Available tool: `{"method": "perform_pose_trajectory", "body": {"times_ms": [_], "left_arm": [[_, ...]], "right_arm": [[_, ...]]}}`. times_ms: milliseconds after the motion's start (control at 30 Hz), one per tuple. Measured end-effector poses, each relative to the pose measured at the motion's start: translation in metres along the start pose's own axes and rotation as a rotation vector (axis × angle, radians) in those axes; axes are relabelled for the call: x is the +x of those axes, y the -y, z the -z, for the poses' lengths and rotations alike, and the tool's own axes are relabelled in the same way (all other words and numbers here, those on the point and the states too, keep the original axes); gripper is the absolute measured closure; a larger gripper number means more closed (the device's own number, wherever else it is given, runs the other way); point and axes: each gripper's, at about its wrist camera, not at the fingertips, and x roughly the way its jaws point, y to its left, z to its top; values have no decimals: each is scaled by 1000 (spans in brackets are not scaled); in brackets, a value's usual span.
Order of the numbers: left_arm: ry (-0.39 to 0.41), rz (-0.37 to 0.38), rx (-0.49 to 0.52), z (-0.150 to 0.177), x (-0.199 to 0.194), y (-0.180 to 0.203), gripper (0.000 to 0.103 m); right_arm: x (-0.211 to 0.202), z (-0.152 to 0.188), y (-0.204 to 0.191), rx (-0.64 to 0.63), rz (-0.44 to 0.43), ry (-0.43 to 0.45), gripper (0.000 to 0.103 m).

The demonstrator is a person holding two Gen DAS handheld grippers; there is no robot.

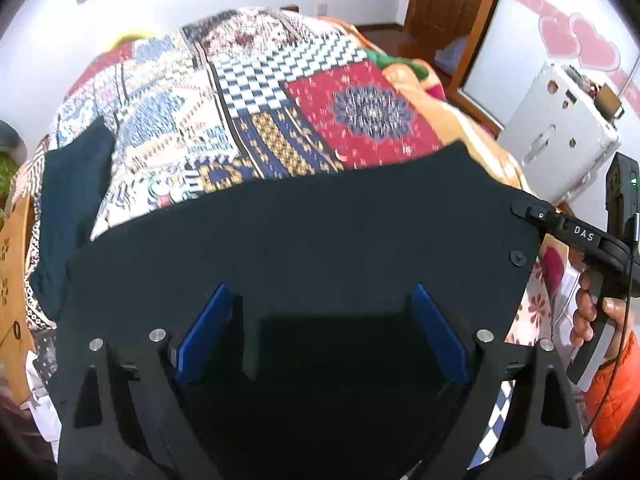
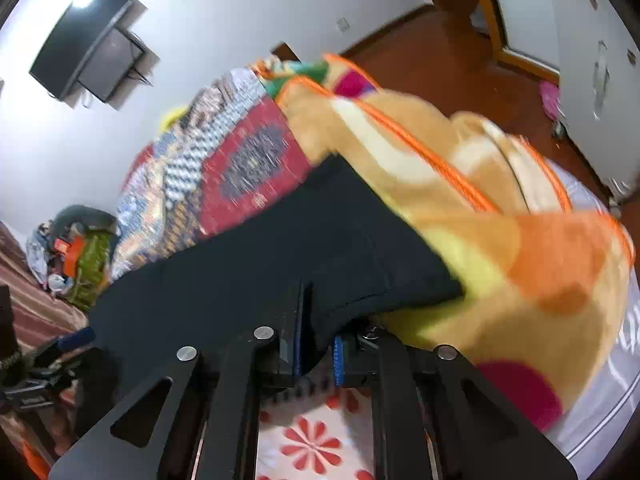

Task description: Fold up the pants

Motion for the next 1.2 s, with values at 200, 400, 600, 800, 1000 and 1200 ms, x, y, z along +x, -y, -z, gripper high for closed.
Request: {"method": "perform_pose_trajectory", "body": {"times_ms": [200, 400, 600, 800, 1000, 1200], "left_arm": [[77, -22, -48, -1, -29, -18, 10], [138, -43, -126, 11, -61, -52, 10], [185, -86, -207, 27, -89, -88, 10], [233, -102, -310, 55, -116, -127, 10], [218, -129, -381, 84, -125, -158, 8], [210, -173, -452, 112, -133, -183, 8]], "right_arm": [[-30, -21, -50, -143, -10, 103, 96], [-56, -36, -108, -272, -79, 173, 96], [-71, -33, -173, -396, -184, 208, 96], [-49, -27, -237, -497, -286, 127, 96], [-19, 12, -288, -624, -342, 3, 96], [21, 83, -306, -771, -369, -181, 96]]}}
